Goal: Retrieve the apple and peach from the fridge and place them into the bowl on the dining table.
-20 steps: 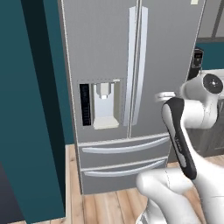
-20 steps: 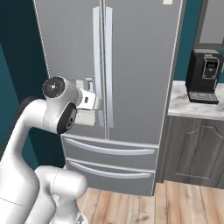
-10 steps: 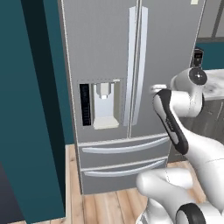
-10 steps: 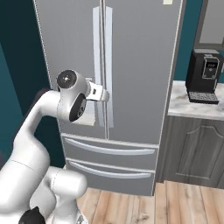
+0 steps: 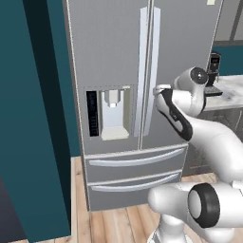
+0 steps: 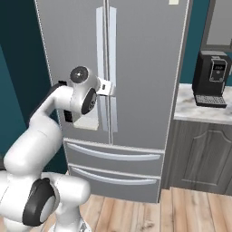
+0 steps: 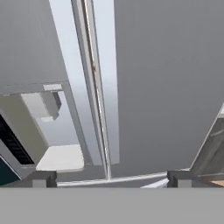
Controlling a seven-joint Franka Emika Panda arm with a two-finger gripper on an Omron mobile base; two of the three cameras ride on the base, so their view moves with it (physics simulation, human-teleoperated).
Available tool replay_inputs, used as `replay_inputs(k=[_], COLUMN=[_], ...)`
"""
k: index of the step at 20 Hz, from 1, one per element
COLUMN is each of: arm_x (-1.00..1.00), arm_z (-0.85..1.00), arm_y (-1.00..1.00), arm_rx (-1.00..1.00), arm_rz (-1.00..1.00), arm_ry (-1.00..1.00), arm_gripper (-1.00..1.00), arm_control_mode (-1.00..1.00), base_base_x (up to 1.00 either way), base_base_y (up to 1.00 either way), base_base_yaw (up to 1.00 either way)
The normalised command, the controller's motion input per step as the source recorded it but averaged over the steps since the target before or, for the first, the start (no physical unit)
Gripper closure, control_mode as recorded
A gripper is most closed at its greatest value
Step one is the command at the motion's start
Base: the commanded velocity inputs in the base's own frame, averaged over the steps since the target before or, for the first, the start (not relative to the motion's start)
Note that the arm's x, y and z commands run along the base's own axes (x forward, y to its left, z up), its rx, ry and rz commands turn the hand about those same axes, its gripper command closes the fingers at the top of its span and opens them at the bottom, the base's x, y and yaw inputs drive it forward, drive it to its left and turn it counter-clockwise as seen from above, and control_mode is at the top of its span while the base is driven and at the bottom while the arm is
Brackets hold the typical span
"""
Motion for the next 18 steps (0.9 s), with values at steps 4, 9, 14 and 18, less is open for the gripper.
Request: replay_inputs(k=[4,9,14,18], arm_x=[0.64,0.58,0.61,0.59], arm_z=[-0.09,-0.09,-0.14,-0.09], arm_y=[0.0,0.0,0.0,-0.05], arm_rx=[0.0,0.0,0.0,0.0], arm_rz=[0.0,0.0,0.0,0.0], arm_ry=[0.0,0.0,0.0,0.0], arm_gripper=[-1.0,-1.0,-1.0,-1.0], arm_control_mode=[-1.0,-1.0,-1.0,-1.0], base_base_x=[0.0,0.0,0.0,0.0], base_base_y=[0.0,0.0,0.0,0.0], base_base_yaw=[0.0,0.0,0.0,0.0])
